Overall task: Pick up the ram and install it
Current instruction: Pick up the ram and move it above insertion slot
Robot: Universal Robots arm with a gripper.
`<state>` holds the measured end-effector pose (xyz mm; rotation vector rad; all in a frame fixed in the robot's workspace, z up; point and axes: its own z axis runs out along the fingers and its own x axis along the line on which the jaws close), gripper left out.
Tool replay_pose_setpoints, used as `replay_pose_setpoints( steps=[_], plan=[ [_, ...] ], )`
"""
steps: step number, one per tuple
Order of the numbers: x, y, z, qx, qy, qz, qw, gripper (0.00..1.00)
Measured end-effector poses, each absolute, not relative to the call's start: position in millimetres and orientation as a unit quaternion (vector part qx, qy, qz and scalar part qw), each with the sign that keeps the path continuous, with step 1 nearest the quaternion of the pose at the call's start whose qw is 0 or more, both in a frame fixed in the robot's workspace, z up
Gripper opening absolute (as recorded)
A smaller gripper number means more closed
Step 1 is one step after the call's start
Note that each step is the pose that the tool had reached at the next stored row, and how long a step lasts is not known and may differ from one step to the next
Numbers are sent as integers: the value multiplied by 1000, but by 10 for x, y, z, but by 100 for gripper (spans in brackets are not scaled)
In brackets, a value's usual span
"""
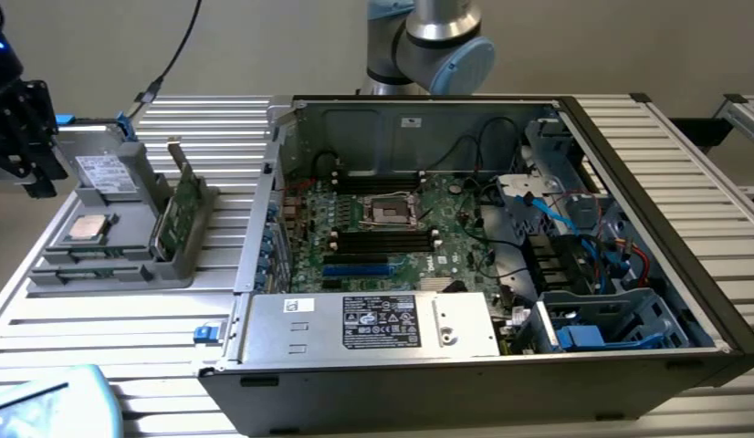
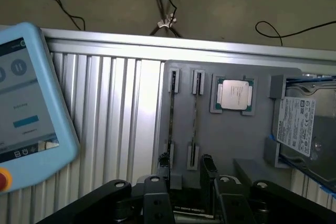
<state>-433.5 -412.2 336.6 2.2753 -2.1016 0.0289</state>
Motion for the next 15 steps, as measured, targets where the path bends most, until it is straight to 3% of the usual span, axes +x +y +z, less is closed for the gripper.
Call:
replay_pose_setpoints(
  steps=[15],
  plan=[
    [-4335,-4219,3093,743,-669,10,22,37]
  ],
)
